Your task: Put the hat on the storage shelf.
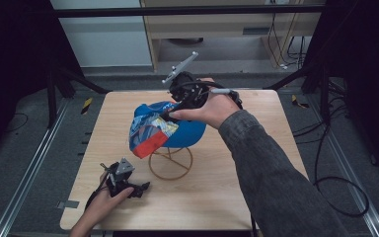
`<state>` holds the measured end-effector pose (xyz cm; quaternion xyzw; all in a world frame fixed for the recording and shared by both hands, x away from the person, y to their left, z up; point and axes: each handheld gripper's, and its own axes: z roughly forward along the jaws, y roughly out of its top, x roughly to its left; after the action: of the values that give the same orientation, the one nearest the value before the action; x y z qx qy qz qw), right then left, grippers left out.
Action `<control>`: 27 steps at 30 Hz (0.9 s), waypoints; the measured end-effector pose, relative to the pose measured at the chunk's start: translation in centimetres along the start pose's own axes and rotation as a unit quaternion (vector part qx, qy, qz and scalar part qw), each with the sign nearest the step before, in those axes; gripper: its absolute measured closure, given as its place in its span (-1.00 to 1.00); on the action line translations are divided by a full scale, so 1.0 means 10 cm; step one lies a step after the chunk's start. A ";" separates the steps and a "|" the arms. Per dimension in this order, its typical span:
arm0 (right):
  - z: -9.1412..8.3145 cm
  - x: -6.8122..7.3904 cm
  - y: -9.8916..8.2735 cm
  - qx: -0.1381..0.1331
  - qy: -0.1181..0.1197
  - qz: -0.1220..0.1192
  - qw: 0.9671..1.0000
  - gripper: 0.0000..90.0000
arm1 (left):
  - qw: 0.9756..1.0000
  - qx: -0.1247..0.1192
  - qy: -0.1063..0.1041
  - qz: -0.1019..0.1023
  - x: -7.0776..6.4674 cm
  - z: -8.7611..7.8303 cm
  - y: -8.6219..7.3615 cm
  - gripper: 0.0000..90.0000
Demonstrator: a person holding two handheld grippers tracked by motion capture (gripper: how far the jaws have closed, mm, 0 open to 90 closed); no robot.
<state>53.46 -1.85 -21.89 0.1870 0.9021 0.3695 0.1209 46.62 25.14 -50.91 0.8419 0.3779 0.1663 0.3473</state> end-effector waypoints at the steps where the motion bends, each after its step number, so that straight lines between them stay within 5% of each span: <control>1: -0.04 -0.01 -0.03 -0.003 -0.007 0.006 1.000 -0.48 | 1.000 0.000 0.000 0.000 0.00 0.00 0.00 -1.00; 27: -0.47 -0.20 -0.67 -0.043 -0.051 0.045 0.997 -0.87 | 1.000 0.000 -0.002 0.003 0.01 0.00 0.00 -1.00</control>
<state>51.90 -9.99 -23.20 0.2405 0.8687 0.4034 0.1577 46.70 25.14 -50.90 0.8438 0.3743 0.1654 0.3472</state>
